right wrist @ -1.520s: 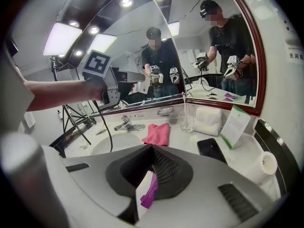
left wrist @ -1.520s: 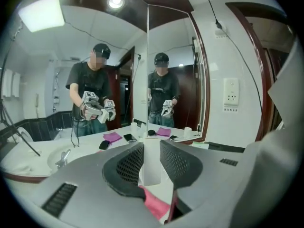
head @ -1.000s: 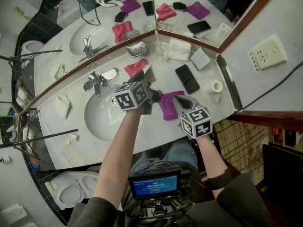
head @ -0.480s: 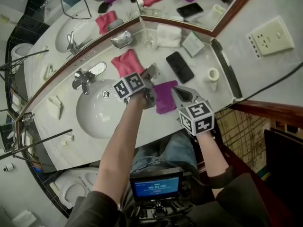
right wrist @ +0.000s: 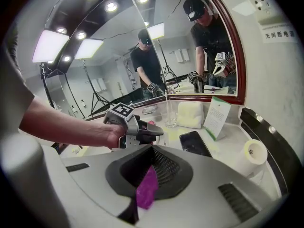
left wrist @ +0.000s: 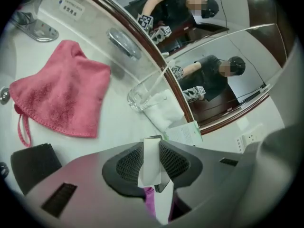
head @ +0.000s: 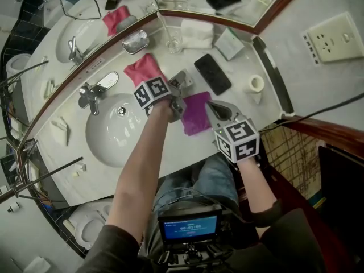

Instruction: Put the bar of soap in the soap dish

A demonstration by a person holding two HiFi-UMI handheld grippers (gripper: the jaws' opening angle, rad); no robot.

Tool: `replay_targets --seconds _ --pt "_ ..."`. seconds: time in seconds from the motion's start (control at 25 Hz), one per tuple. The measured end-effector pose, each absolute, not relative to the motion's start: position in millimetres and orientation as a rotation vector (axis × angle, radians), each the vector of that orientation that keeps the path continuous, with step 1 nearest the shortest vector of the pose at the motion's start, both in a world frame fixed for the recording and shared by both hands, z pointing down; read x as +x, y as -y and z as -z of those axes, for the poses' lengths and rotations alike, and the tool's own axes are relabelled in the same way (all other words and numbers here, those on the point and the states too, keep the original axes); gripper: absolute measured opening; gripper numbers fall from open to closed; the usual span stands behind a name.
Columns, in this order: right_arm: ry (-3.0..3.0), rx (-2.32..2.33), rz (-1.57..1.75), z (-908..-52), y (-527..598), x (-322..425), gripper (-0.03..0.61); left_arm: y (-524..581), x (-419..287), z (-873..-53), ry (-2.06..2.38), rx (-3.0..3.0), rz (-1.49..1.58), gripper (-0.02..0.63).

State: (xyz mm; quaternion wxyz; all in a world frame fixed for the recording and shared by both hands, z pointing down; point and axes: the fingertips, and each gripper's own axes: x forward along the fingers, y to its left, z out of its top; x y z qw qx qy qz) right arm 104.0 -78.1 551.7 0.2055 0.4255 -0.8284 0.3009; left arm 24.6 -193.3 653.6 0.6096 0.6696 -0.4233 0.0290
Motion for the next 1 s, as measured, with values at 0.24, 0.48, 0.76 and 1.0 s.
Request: replay_targets --seconds 0.24,0.48,0.76,1.0 --pt "2.29 1.192 -0.849 -560.5 76.7 107.9 0.017 190.6 28.2 -671.6 0.943 1.499 -0.056 0.111" --pt "2.287 1.196 -0.854 -564.2 75.2 109.2 0.017 191.8 31.6 -676.6 0.93 1.468 -0.068 0.213" --pt "2.294 1.191 -0.858 -564.6 72.9 103.6 0.017 192.2 28.6 -664.9 0.945 1.493 -0.073 0.25" --pt "2.287 1.191 -0.861 -565.9 69.4 103.2 0.017 188.1 26.1 -640.7 0.944 1.538 -0.038 0.249"
